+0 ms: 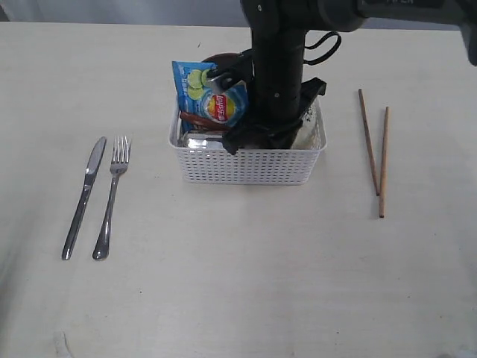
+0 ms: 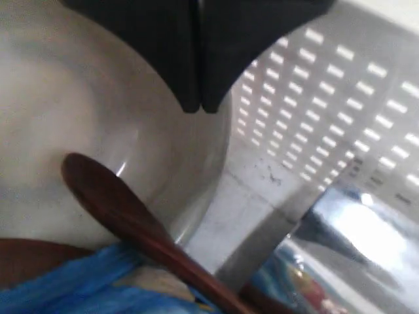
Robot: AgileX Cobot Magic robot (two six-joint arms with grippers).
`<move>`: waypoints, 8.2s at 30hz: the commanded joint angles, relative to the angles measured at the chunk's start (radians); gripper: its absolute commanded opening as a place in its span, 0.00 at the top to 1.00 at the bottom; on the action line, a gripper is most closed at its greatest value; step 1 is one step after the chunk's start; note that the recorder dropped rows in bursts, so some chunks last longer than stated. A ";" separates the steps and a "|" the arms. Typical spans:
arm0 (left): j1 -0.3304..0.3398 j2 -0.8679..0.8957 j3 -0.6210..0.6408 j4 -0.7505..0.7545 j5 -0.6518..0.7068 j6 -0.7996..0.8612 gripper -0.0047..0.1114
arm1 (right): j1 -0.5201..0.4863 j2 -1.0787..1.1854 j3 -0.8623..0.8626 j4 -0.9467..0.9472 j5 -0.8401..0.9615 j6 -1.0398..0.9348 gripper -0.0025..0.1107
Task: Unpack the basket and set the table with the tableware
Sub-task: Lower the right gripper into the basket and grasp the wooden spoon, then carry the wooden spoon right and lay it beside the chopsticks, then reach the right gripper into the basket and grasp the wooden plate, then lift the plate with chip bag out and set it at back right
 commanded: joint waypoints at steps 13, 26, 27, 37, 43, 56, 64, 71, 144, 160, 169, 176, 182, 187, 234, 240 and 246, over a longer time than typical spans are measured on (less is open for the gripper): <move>0.002 -0.003 0.003 0.009 -0.011 -0.004 0.96 | 0.005 -0.152 0.014 0.254 -0.216 -0.134 0.88; 0.002 -0.003 0.003 0.009 -0.011 -0.004 0.96 | 0.135 -0.071 0.012 0.081 -0.456 -0.172 0.55; 0.002 -0.003 0.003 0.009 -0.011 -0.004 0.96 | 0.142 -0.069 0.012 0.030 -0.475 -0.150 0.55; 0.002 -0.003 0.003 0.009 -0.011 -0.004 0.96 | 0.158 0.019 0.012 -0.124 -0.524 -0.052 0.55; 0.002 -0.003 0.003 0.009 -0.011 -0.004 0.96 | 0.159 0.030 0.012 -0.150 -0.537 -0.030 0.84; 0.002 -0.003 0.003 0.009 -0.011 -0.004 0.96 | 0.158 -0.212 0.012 -0.151 -0.529 -0.036 0.98; 0.002 -0.003 0.003 0.009 -0.011 -0.004 0.96 | 0.132 -0.381 0.012 -0.309 -0.424 0.118 0.98; 0.002 -0.003 0.003 0.009 -0.011 -0.004 0.96 | -0.128 -0.409 0.014 -0.296 -0.253 0.239 0.98; 0.002 -0.003 0.003 0.009 -0.011 -0.004 0.96 | -0.289 -0.017 -0.093 0.641 -0.215 -0.890 0.39; 0.002 -0.003 0.003 0.009 -0.011 -0.004 0.96 | -0.296 -0.068 -0.107 0.692 -0.171 -0.985 0.98; 0.002 -0.003 0.003 0.009 -0.011 -0.004 0.96 | -0.356 -0.160 -0.213 0.692 -0.207 -0.930 0.98; 0.002 -0.003 0.003 0.009 -0.011 -0.004 0.96 | -0.573 -0.124 -0.236 0.793 -0.233 -0.835 0.98; 0.002 -0.003 0.003 0.009 -0.011 -0.004 0.96 | -0.812 0.112 -0.236 0.960 -0.261 -0.489 0.98; 0.002 -0.003 0.003 0.009 -0.011 -0.004 0.96 | -0.864 0.278 -0.236 0.960 -0.253 -0.281 0.98; 0.002 -0.003 0.003 0.009 -0.011 -0.004 0.96 | -0.702 -0.041 -0.637 0.607 0.013 -0.136 0.58; 0.002 -0.003 0.003 0.009 -0.011 -0.004 0.96 | -0.510 -0.103 -0.627 0.429 0.013 -0.062 0.66; 0.002 -0.003 0.003 0.009 -0.011 -0.004 0.96 | -0.346 -0.161 -0.464 0.311 0.013 0.004 0.90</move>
